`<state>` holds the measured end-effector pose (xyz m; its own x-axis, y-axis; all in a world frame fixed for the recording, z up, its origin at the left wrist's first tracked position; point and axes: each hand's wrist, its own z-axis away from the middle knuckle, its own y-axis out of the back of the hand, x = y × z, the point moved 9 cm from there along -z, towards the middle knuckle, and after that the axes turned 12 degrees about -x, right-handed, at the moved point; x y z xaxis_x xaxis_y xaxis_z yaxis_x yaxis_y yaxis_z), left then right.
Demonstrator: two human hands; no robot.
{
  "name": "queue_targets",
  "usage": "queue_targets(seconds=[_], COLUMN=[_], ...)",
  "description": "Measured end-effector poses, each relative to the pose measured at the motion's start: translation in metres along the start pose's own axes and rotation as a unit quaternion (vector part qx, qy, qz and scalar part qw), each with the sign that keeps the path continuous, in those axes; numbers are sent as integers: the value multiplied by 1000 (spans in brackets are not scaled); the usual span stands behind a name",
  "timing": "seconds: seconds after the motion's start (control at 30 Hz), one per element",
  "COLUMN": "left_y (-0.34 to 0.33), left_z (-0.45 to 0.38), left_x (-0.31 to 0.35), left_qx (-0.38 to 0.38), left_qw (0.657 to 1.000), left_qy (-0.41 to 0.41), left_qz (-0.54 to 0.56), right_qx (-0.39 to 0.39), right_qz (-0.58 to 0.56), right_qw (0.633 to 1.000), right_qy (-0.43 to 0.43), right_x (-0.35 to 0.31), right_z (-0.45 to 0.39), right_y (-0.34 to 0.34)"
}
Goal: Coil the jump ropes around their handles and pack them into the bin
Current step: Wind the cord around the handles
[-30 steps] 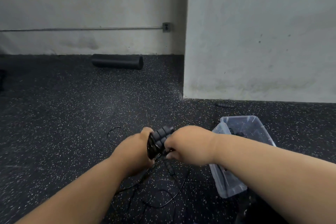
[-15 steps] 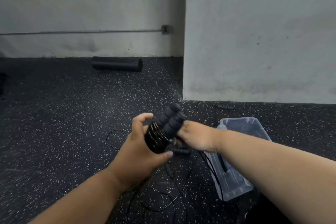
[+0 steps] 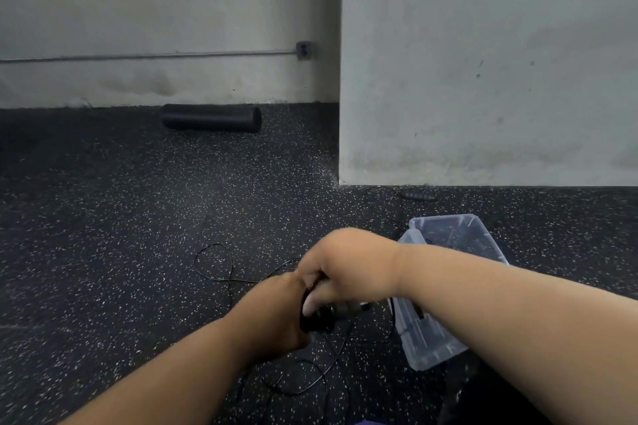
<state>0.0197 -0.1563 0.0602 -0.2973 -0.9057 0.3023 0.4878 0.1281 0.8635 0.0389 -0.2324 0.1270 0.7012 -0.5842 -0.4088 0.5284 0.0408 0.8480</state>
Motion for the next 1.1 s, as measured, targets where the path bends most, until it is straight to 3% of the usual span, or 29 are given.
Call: queue_targets(seconds=[0.1,0.2,0.23,0.3,0.33,0.43,0.53,0.67,0.77,0.87,0.97,1.1], left_y=[11,28,31,38,42,52,58,48,20,-1,-3,33], left_z=[4,17,22,31,36,42,40,22,7,-5,-1,18], left_x=[22,28,26,16,10,-10,-46,-87,-77,-28,19,17], left_qx=[24,60,73,118,149,219,240,150,54,-2,-4,86], left_qw=[998,992,986,961,946,910,887,954,980,999,997,976], left_qy=[-53,-50,-42,-25,-18,13,76,174,165,42,-76,-73], left_qz=[39,96,145,250,286,352,388,195,95,26,10,188], right_qx=[20,26,10,-28,-30,16,-51,-49,-31,-1,22,37], right_qz=[-119,-222,-289,-489,-522,-313,-145,-20,72,-1,-107,-303], right_qw=[992,974,957,872,852,948,985,997,997,1000,993,951], right_qy=[-30,-37,-31,14,14,-59,-76,-62,-24,-18,-33,-45], right_x=[28,53,58,54,52,57,43,23,2,6,32,80], right_z=[3,4,4,1,-1,-9,-17,-14,-7,0,8,6], right_y=[16,21,15,-2,-9,-17,-40,-39,-21,-1,17,7])
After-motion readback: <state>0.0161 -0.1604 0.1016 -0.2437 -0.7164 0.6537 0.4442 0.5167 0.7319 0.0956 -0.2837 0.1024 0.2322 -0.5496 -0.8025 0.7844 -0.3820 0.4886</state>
